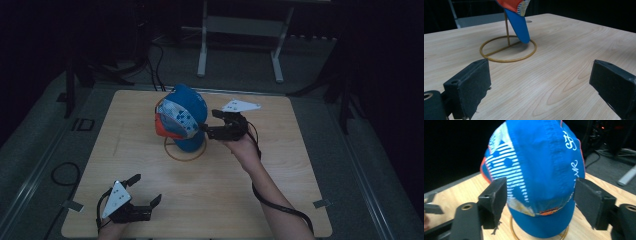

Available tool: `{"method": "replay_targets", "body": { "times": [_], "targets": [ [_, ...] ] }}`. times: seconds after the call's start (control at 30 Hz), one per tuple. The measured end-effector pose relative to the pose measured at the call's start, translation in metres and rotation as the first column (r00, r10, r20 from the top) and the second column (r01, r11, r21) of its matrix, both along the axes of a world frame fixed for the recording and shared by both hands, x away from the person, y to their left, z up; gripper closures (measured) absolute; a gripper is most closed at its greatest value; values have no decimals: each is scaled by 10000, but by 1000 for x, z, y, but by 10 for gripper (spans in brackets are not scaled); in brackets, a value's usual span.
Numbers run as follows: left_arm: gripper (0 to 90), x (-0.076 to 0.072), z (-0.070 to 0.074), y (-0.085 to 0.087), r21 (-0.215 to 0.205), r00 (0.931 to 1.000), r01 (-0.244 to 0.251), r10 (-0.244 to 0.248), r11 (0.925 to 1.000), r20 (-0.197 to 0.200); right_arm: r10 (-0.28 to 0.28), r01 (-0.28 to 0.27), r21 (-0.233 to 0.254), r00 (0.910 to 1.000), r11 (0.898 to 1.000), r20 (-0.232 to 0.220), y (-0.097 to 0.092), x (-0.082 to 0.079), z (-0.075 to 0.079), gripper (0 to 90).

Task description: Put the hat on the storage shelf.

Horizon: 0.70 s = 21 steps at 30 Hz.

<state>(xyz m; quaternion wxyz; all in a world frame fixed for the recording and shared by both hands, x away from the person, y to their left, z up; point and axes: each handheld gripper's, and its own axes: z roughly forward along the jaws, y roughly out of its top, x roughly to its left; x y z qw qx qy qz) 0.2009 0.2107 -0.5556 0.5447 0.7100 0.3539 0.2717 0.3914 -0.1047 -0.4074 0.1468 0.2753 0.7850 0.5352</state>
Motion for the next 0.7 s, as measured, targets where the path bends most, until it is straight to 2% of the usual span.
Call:
{"method": "replay_targets", "body": {
  "times": [0.03, 0.1, 0.27, 0.3, 0.7],
  "targets": [
    [39, 0, 0, 0, 46, 10000, -12, 12, 10000, -3, 104, -103, 144, 9999, 9998, -24, -2, -2, -1, 215],
    [39, 0, 0, 0, 25, 10000, 10, -10, 10000, -21, 308, -309, 14, 9995, 9995, 55, -5, -5, -3, 150],
    [39, -1, 0, 2, -18, 10000, -62, 62, 10000, -12, 414, -415, 94, 9991, 9991, 76, -12, -9, -9, 134],
    [39, -1, 0, 2, -2, 10000, -61, 61, 10000, -13, 584, -584, 191, 9983, 9981, -6, -15, -10, -13, 135],
    [39, -1, -1, 3, -6, 10000, -77, 77, 10000, -44, 822, -820, -270, 9966, 9963, 40, -25, -22, -41, 134]
  ]
}}
